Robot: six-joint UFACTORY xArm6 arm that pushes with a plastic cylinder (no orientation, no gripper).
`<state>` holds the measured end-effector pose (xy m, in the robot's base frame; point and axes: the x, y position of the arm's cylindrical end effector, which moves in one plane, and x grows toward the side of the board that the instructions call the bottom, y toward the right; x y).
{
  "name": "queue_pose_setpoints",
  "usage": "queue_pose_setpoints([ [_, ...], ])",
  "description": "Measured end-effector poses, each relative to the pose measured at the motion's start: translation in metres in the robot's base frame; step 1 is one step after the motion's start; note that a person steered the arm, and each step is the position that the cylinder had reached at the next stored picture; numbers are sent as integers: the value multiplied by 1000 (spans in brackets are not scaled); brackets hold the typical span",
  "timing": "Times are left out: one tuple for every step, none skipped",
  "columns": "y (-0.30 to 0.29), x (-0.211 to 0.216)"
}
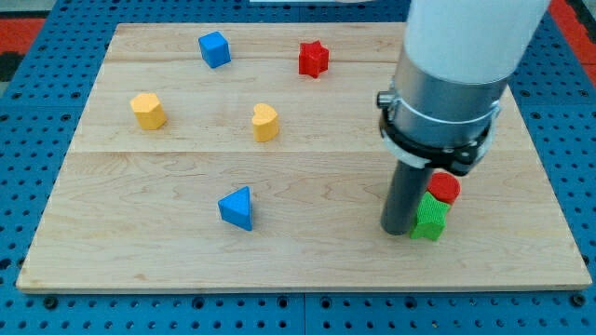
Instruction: Push the blue triangle to the bottom left of the green circle
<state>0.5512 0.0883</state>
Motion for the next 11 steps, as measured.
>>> queue_pose_setpoints([
  [-27,36],
  [-100,41],
  [-189,13],
  [-207,-23],
  [-163,-27],
  [-93,-27],
  [-67,-26],
  [-97,-7],
  [-88,24],
  [-65,-5],
  [-41,-20],
])
